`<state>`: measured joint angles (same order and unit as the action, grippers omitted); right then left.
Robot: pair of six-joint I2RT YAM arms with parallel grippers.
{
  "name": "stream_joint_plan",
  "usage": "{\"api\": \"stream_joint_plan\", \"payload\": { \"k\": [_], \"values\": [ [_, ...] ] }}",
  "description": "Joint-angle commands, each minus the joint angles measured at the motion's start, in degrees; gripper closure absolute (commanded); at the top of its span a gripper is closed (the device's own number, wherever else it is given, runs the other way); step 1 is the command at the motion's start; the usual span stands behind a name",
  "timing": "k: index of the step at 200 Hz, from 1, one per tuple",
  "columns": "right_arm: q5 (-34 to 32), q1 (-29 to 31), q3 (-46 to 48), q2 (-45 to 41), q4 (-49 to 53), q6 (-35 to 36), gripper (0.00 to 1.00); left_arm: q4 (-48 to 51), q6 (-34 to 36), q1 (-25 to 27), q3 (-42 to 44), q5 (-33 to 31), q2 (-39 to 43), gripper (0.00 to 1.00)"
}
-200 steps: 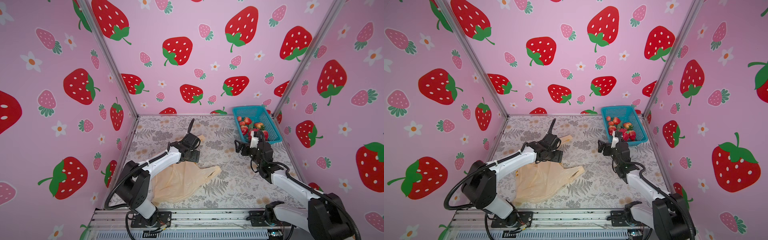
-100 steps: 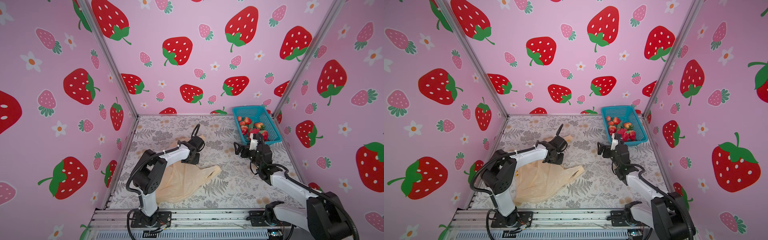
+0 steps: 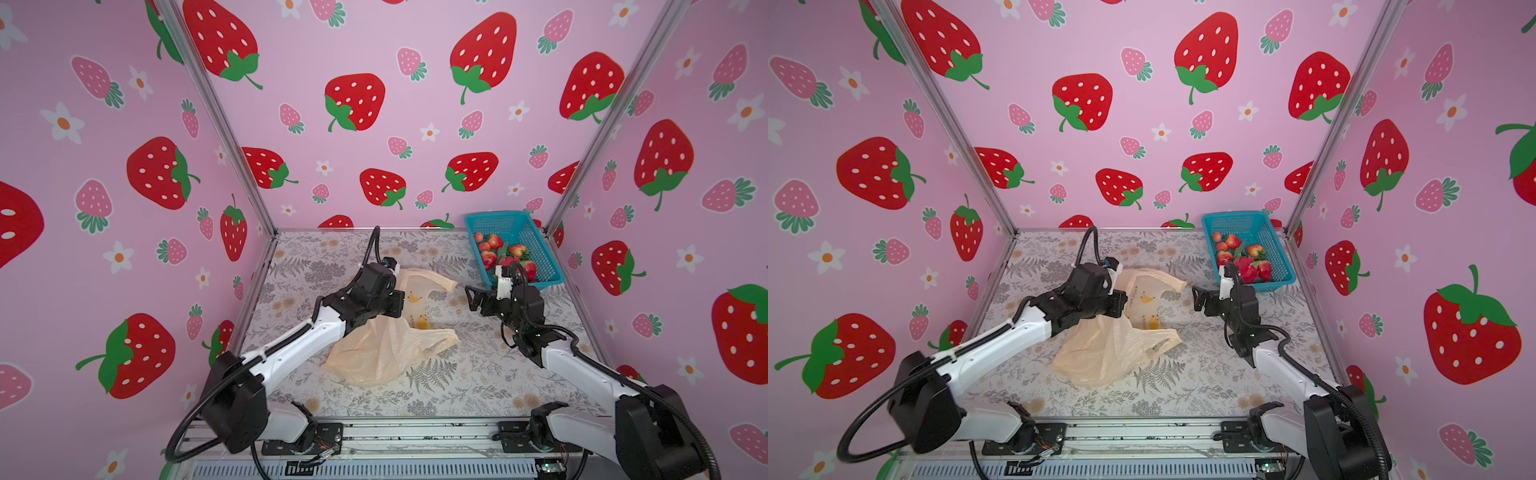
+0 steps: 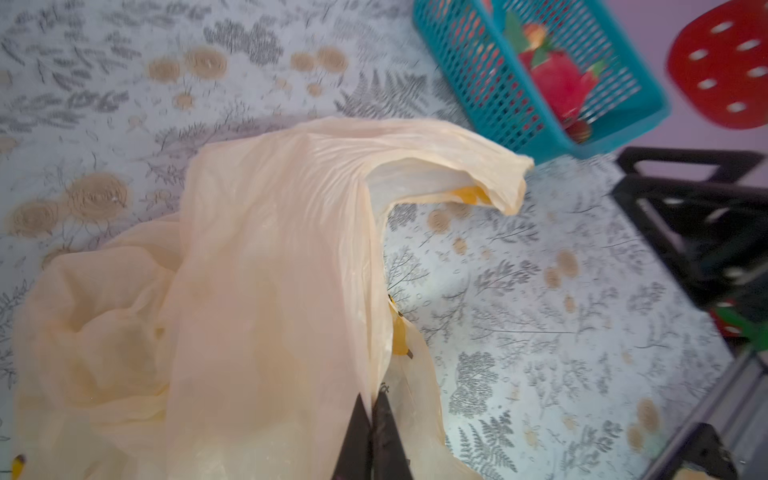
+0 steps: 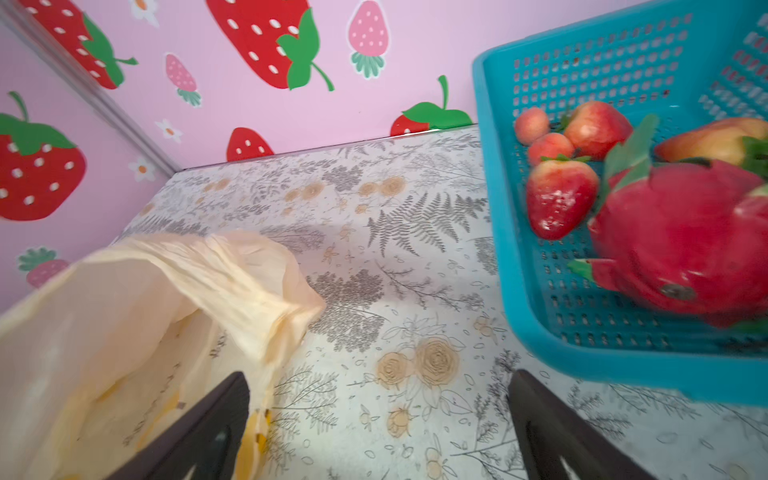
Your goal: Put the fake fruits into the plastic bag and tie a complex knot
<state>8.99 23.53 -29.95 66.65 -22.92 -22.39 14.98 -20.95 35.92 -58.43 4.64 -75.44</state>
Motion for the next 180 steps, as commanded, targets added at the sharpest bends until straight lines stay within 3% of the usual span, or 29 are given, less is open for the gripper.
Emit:
{"api": "stream_joint_plan", "payload": {
  "k": [1, 14, 40, 68, 128, 161, 180],
  "values": [
    [12.08, 2.41, -0.74, -0.99, 1.07, 3.38, 0.02, -9.73, -2.11, -2.73, 5.24, 5.95, 4.47, 1.0],
    [14.09, 4.39, 1.64, -1.2, -2.49, 1.54, 0.02, -12.2, -4.76, -4.09, 7.28, 7.49, 6.25, 1.0],
    [11.31, 5.55, 8.88, -1.3, -14.05, -7.69, 0.01, -14.89, -11.11, -4.97, 9.11, 8.63, 7.82, 1.0],
    [12.79, 8.02, 11.42, 4.49, -24.19, -13.43, 0.0, -16.7, -17.04, -4.92, 10.07, 9.89, 7.79, 1.0],
    [8.73, 14.56, 10.4, 18.89, -41.3, -25.24, 0.01, -18.42, -19.15, -4.94, 10.97, 11.48, 6.46, 1.0],
    [3.67, 15.43, 5.05, 25.18, -37.9, -25.61, 0.07, -18.76, -18.52, -4.86, 10.68, 13.09, 5.83, 1.0],
    [5.16, 15.45, 2.11, 28.53, -39.47, -23.87, 0.2, -18.32, -17.78, -4.93, 10.54, 13.44, 5.74, 1.0]
  ]
}}
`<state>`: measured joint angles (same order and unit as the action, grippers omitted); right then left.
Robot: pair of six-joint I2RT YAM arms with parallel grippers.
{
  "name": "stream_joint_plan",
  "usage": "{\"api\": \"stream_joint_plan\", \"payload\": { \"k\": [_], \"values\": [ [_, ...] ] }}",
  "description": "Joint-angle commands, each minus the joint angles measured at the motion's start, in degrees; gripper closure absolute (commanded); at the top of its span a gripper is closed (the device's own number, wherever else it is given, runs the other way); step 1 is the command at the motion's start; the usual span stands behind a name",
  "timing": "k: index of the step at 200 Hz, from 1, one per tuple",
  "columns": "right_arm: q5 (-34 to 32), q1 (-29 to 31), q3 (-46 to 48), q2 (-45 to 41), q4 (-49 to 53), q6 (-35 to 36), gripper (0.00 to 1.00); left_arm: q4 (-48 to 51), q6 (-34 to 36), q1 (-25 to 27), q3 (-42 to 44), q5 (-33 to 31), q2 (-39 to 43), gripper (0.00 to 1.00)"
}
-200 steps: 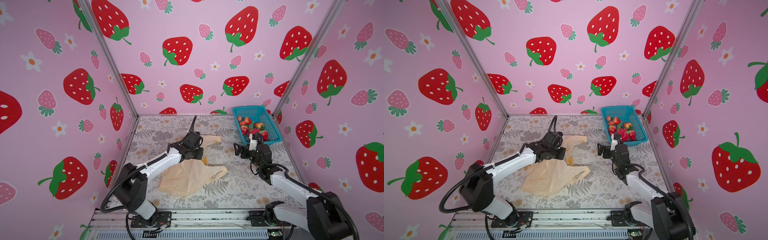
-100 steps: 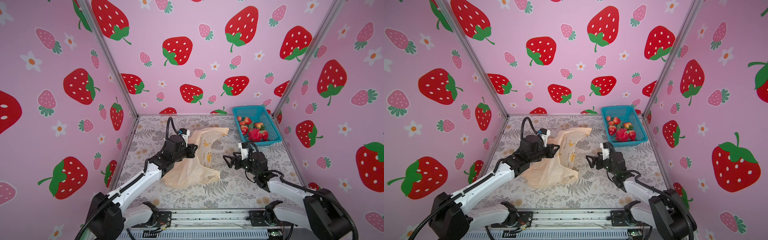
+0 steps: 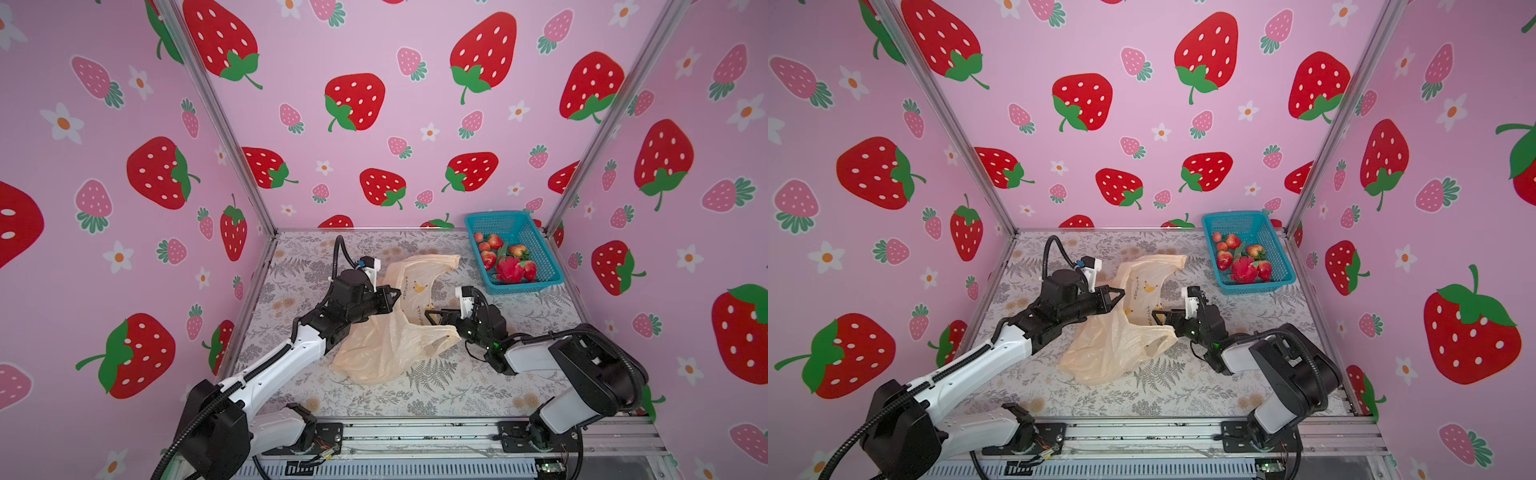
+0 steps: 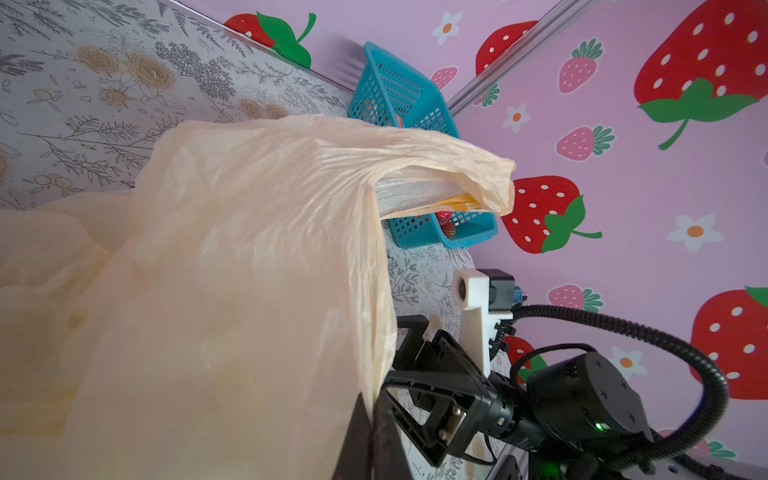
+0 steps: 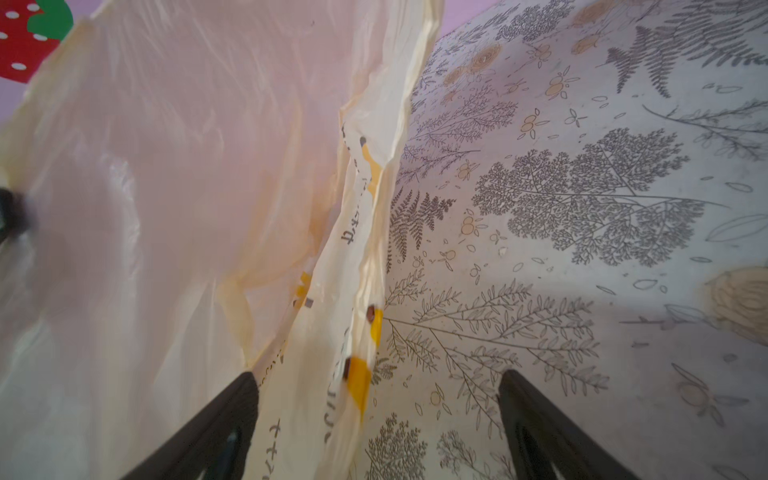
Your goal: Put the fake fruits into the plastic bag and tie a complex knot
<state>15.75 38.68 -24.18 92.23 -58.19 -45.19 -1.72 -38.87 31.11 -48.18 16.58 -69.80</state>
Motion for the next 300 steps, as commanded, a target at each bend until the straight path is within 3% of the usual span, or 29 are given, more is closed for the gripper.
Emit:
{"api": "stream_joint_plan", "payload": {
  "k": [1, 13, 37, 52, 66, 82, 96, 126, 152, 210, 261, 300],
  "values": [
    [-1.33, 0.33, -3.93, 3.22, -4.24, -1.06, 0.21, -1.58, 0.21, -0.15, 0.29, 1.52, 0.1, 1.0],
    [1.48, 0.43, -6.87, 6.39, -5.19, -1.06, 0.33, -1.09, 0.84, -0.17, 0.21, 1.53, 0.1, 1.0],
    [4.68, 0.24, -11.18, 11.64, -5.44, -3.42, 0.69, 1.2, 2.57, -0.44, -0.26, -0.04, 0.45, 1.0],
    [1.91, -0.63, -9.48, 10.33, -5.75, -4.81, 0.87, 6.89, 5.38, -0.53, -1.58, -3.81, 1.77, 1.0],
    [-4.25, -1.41, -5.62, 5.58, -6.31, -4.96, 1.0, 16.28, 8.36, -0.53, -3.64, -12.3, 3.35, 1.0],
    [-10.95, -1.21, -3.36, -1.29, -2.41, -2.2, 1.0, 26.65, 10.74, -0.62, -6.55, -22.12, 4.28, 1.0],
    [-15.3, -0.25, -3.1, -6.07, 1.26, 0.37, 1.0, 29.92, 12.89, -0.58, -7.51, -24.68, 5.21, 1.0],
    [-20.4, 2.62, -4.5, -10.14, 4.97, 4.06, 1.0, 26.75, 12.98, -0.53, -7.21, -19.11, 6.83, 0.99],
    [-20.83, 4.07, -6.58, -10.44, 6.34, 5.74, 1.0, 24.13, 11.1, -0.19, -7.91, -14.55, 5.16, 0.83],
    [-21.5, 7.1, -10.43, -10.74, 10.01, 8.53, 1.0, 23.47, 10.93, 1.75, -12.77, -7.11, -2.43, 0.64],
    [-20.46, 8.35, -12.24, -10.19, 11.04, 8.98, 1.0, 25.12, 13.09, 3.33, -17.42, -8.36, -8.72, 0.45],
    [-19.86, 9.22, -13.86, -9.78, 12.96, 9.4, 1.0, 28.0, 14.56, 4.3, -22.54, -12.27, -14.37, 0.43]
  ]
}}
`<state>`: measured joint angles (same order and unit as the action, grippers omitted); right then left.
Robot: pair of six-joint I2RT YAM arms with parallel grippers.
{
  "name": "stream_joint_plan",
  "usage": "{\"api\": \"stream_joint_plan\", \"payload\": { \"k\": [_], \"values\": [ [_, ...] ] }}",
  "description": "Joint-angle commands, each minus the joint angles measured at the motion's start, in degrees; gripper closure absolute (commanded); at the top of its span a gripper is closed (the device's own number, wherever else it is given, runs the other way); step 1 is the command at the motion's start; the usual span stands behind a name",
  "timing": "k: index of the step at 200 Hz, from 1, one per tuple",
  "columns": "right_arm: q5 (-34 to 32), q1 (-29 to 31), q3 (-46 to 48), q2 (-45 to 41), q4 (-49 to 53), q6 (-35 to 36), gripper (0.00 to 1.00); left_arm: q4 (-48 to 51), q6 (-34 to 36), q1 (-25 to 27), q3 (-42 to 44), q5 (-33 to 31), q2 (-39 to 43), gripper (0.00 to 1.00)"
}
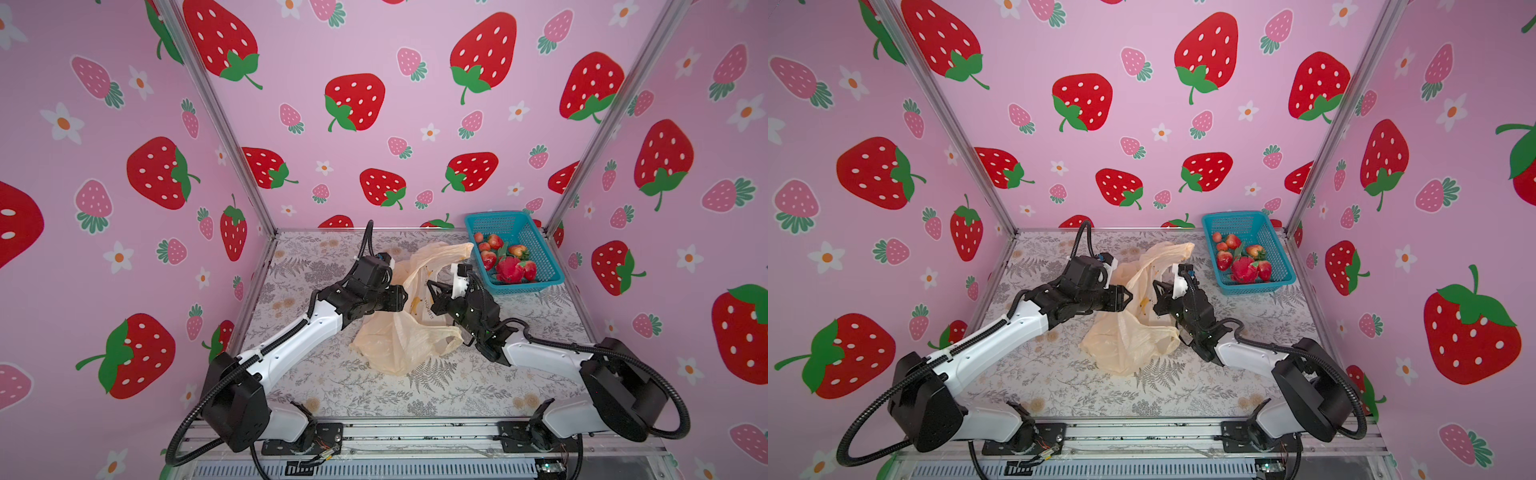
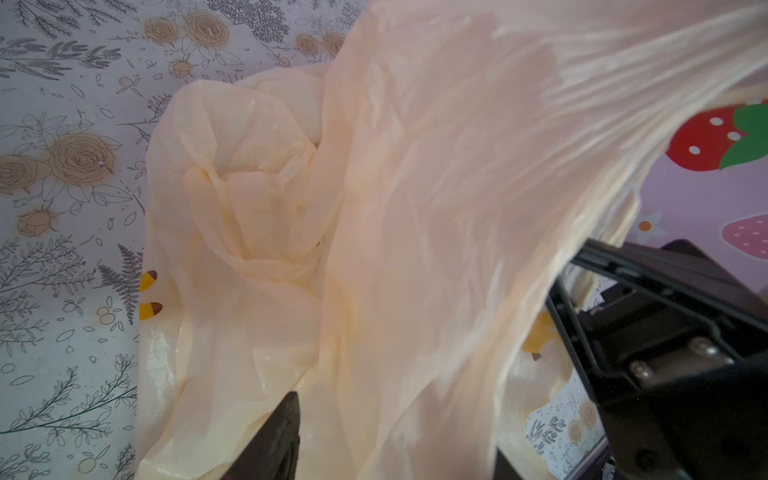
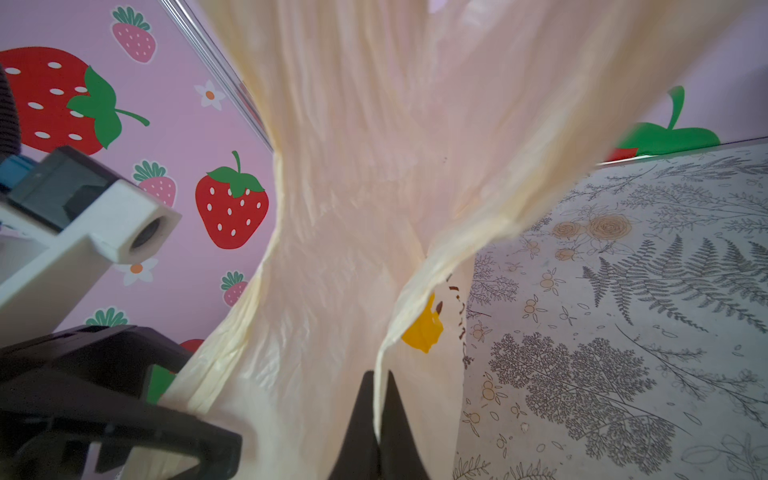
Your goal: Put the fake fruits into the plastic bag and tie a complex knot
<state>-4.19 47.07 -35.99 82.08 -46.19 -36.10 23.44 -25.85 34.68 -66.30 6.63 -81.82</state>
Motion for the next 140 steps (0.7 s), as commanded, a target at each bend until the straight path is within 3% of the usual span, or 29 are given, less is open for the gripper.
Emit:
{"api": "stream_joint_plan", "payload": {
  "k": [1, 52, 74, 110, 140],
  "values": [
    [0.07, 0.83, -2.11, 0.4, 1.08, 0.32, 1.0, 2.88, 1.6, 0.78, -4.57, -2.37, -2.45, 0.43],
    [-0.92, 1.21, -3.22, 0.23, 3.8, 1.87, 1.0, 6.47, 4.78, 3.47, -9.08, -6.09, -6.38, 0.43],
    [-2.67, 0.93, -3.24, -0.21, 7.1, 3.84, 1.0, 6.96, 5.13, 3.23, -9.37, -9.39, -5.87, 0.56],
    [-4.08, -3.53, -0.28, -2.59, 14.75, 5.93, 1.0, 7.38, 4.15, -0.72, -8.68, -8.08, -0.89, 0.89],
    [-0.8, -8.63, 2.58, -4.17, 17.76, 5.77, 1.0, 5.8, -2.09, -7.41, -5.96, 3.65, 4.55, 0.91]
  ]
}}
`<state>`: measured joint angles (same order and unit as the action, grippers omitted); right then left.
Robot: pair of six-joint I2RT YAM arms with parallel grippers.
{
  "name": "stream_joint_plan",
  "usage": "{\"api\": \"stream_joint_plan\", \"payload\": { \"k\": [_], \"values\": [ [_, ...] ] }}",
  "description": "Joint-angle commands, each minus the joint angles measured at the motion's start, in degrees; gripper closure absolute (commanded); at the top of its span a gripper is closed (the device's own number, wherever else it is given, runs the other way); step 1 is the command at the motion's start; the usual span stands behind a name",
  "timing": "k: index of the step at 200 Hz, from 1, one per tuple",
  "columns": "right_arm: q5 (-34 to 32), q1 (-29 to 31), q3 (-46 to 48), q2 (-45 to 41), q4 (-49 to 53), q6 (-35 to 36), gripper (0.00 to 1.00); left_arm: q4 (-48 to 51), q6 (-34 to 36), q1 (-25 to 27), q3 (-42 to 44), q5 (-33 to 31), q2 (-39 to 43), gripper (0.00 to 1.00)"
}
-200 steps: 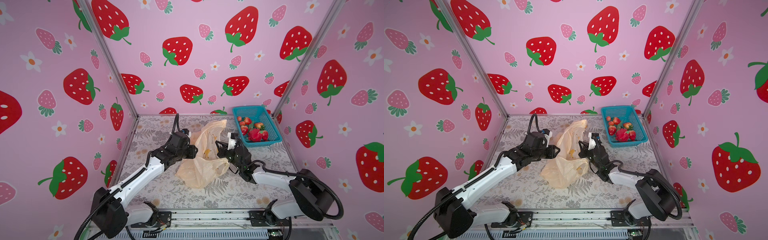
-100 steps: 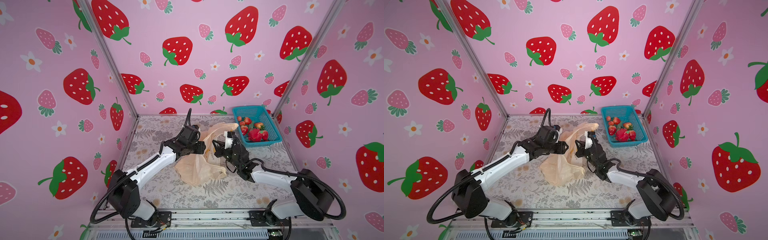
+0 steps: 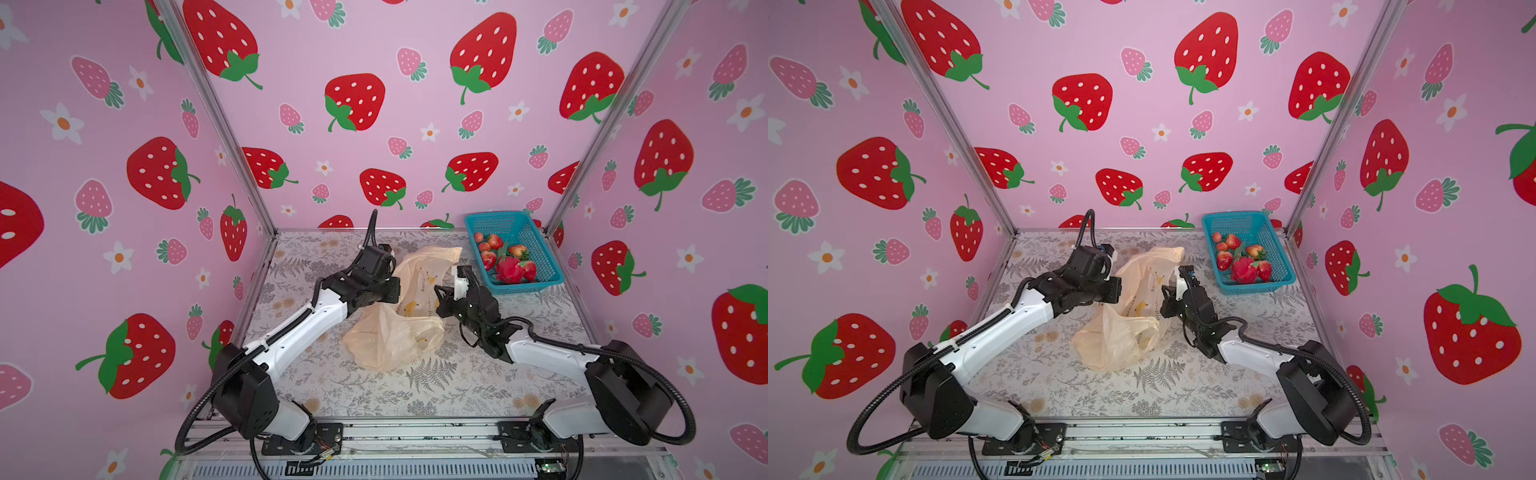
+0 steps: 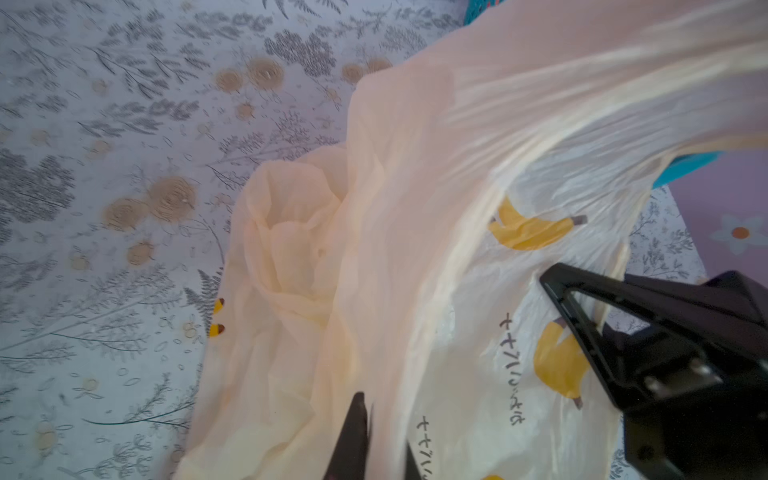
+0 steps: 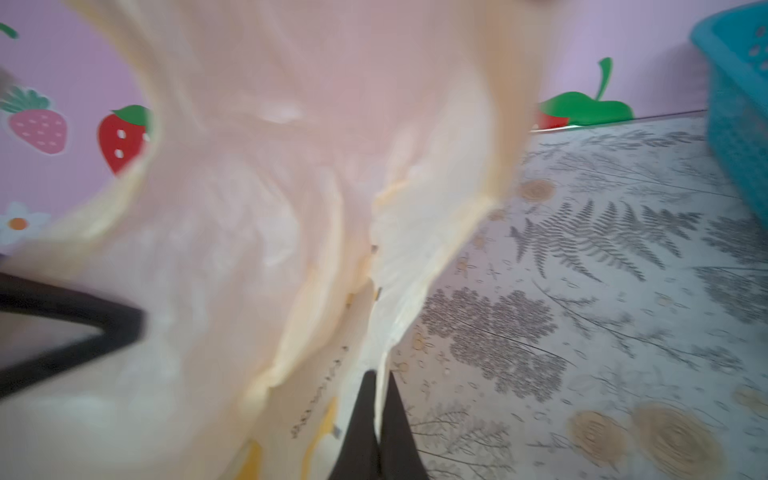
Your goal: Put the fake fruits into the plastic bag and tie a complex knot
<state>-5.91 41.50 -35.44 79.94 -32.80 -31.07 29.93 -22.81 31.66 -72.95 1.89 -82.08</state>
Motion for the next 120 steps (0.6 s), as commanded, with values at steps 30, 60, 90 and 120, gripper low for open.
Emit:
{"api": "stream_joint_plan", "payload": {
  "k": [30, 60, 90, 120],
  "values": [
    [5.12, -3.15, -0.97, 0.45, 3.88, 2.55, 0.99, -0.93, -8.32, -5.89, -0.03, 14.76, 4.66, 0.91],
    [8.54, -3.61, -7.84, 6.9, 6.52, 5.5, 0.93, 0.5, -11.46, -6.0, -2.58, 19.36, 0.97, 0.93],
    [16.19, -4.43, -15.11, 13.25, 9.86, 7.98, 0.75, -2.29, -15.95, -6.13, -2.55, 20.94, -2.09, 1.0],
    [16.91, -4.97, -19.54, 12.97, 17.47, 13.32, 0.55, -4.04, -18.14, -8.38, -2.75, 21.03, -3.51, 1.0]
  ]
}}
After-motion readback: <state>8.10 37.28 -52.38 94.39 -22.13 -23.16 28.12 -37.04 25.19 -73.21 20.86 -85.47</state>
